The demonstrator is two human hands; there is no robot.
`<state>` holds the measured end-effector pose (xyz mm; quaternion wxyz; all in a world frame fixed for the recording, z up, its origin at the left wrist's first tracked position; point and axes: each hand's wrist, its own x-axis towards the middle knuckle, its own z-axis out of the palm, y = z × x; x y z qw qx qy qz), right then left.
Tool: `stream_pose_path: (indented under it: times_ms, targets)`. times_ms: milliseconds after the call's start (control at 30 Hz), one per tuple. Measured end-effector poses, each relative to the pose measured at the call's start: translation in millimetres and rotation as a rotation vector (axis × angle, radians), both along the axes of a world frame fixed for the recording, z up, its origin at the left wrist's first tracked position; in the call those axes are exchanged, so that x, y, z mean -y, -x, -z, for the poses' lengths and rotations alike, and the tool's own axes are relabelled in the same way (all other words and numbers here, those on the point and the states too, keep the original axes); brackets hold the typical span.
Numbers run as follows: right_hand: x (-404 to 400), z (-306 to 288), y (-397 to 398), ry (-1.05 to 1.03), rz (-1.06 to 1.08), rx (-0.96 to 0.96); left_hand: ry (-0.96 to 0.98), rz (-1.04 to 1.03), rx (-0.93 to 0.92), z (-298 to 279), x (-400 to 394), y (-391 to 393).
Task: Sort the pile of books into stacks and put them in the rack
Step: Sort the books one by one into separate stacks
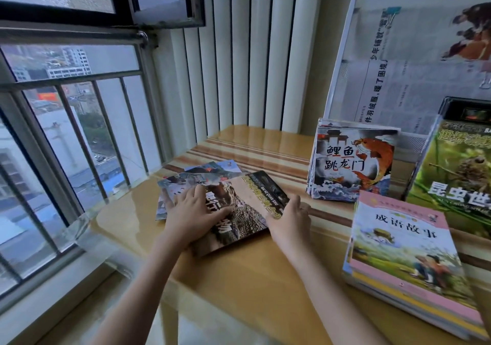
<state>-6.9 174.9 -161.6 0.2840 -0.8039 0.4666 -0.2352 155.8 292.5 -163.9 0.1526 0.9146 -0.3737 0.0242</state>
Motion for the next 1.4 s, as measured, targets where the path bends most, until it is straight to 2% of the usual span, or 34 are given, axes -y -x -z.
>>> stream_pose_path:
  times_ms: [100,200,267,333,433,467,567,633,733,867,1000,1100,1167,1233,1300,1400]
  targets:
    - [-3.2,5.7,3.0,0.115,0.033,0.258,0.101,-0.053,-0.052,-8.3,1.7,-7.6]
    - [-3.4,1.6,4.2,0.128,0.029,0.594,0.161,-0.057,-0.278,-17.3,4.2,-12.1]
    - [-6.2,-4.7,4.4,-0.011,-0.047,0.828,0.164,-0.021,-0.397,-19.5,4.5,-10.6]
    - [-7.9,-11.2,6.4,-0.190,-0.125,0.954,0.189,0.016,-0.368,-22.8,3.4,-7.9]
    - [-4.5,-14.7,13.5,-0.288,-0.166,0.849,0.242,0.042,-0.121,-29.4,0.3,-4.5]
    - [-5.0,-15.4,16.6,-0.305,-0.159,0.759,0.324,0.054,-0.119,-34.1,-0.3,-0.9]
    - [-14.1,-18.7,24.5,-0.337,-0.122,0.567,0.602,0.104,-0.370,-59.0,-0.3,22.6]
    - [-16.1,-27.6,31.2,-0.279,-0.043,0.587,0.712,0.195,-0.458,-75.8,2.3,42.5]
    - [-4.3,-55.1,52.0,-0.228,0.089,0.717,0.837,0.354,-0.523,-90.1,17.3,75.9]
    - [34.7,-85.3,105.3,0.038,0.229,0.823,0.929,0.552,-0.594,-96.1,68.7,134.9]
    - [96.5,-95.7,176.5,0.308,0.463,0.848,0.817,0.737,-0.530,-98.0,151.9,200.2]
    - [144.1,-92.2,225.1,0.415,0.578,0.835,0.747,0.745,-0.385,-93.7,214.1,248.6]
    - [175.1,-82.5,248.5,0.465,0.629,0.762,0.673,0.688,-0.288,-85.8,249.5,272.5]
    - [202.2,-64.6,261.0,0.492,0.658,0.668,0.518,0.632,-0.234,-71.0,278.7,287.4]
    - [223.1,-37.7,262.6,0.467,0.652,0.513,0.405,0.579,-0.233,-53.3,299.3,293.4]
    - [240.0,10.0,252.3,0.368,0.513,0.295,0.365,0.500,-0.301,-34.4,311.4,294.0]
